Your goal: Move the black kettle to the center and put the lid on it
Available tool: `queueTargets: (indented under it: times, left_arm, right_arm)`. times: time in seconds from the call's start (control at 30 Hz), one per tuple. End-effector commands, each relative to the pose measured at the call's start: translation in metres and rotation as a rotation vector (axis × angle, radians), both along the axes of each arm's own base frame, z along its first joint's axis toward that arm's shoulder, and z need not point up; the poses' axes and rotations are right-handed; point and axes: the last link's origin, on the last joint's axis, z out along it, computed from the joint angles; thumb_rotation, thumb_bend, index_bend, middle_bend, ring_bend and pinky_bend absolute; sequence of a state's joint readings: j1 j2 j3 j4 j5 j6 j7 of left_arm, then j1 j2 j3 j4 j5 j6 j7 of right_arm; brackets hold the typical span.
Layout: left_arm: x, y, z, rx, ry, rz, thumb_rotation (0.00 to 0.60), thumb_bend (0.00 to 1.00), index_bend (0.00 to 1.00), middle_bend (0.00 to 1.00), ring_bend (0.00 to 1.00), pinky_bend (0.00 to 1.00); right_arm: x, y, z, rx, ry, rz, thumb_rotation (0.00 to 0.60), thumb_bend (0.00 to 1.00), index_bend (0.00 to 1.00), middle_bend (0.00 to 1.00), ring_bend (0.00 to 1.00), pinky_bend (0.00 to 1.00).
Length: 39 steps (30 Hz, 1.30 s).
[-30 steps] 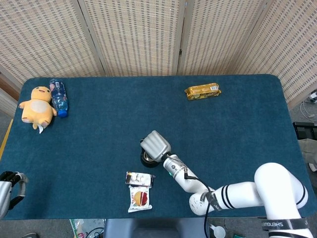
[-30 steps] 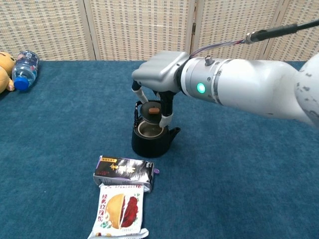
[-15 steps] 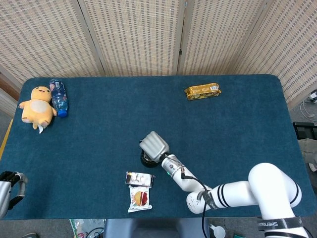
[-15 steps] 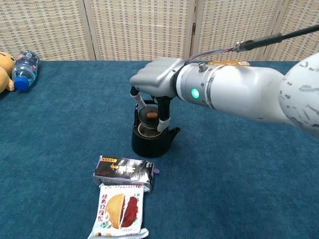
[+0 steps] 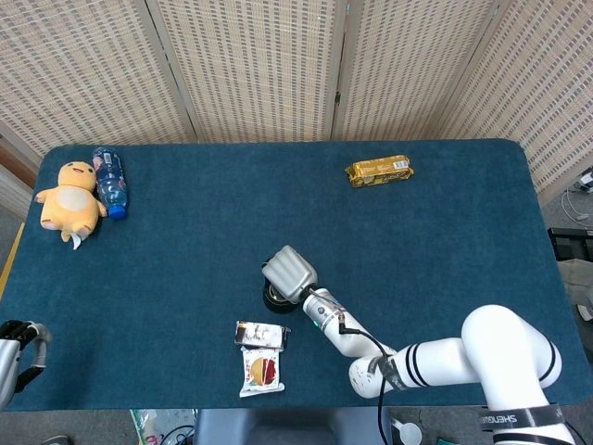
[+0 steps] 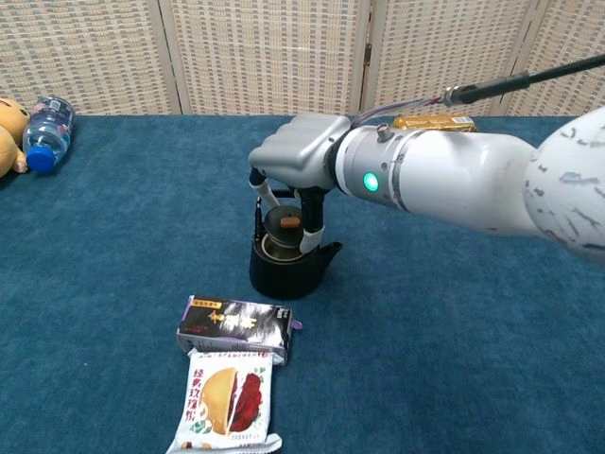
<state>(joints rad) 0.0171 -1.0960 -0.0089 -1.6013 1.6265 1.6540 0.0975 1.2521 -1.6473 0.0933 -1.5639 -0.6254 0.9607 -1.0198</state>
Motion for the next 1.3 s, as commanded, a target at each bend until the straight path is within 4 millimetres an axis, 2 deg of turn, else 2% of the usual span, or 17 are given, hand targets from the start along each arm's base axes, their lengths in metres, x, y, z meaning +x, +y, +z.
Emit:
queueTargets:
  times: [0.03,0.3,0.83,1.3]
  left_arm:
    - [0.0001,-0.0005,-0.0002,-0.002,0.002,-0.002,0.6,0.56,0.58,0.58,0.42,0.58]
    - [-0.0001,-0.0002,-0.0007,-0.004,0.006,0.0,0.6,0.56,0.58,0.58,0.42,0.58]
    - [0.0004,-0.0009,-0.0014,-0.007,0.009,-0.002,0.6,0.56,0.58,0.58,0.42,0.58]
    - [0.0005,-0.0005,-0.0017,-0.011,0.009,-0.002,0.6,0.56,0.58,0.58,0.42,0.58]
  right_arm:
    - [-0.0009,-0.0004,-0.0011,0.002,0.0,-0.001,0.6,0.13,0.48,1.0,1.0,1.0]
    - [-0.0013,-0.0006,-0.0013,0.002,-0.011,0.002,0.6,0.13,0.48,1.0,1.0,1.0]
    - [-0.0044,-0.0016,0.0006,0.005,-0.019,0.001,0.6,0.05,0.46,1.0,1.0,1.0]
    - [-0.0045,-0.0013,0.0025,0.011,-0.023,0.006,0.6,0.05,0.44,1.0,1.0,1.0]
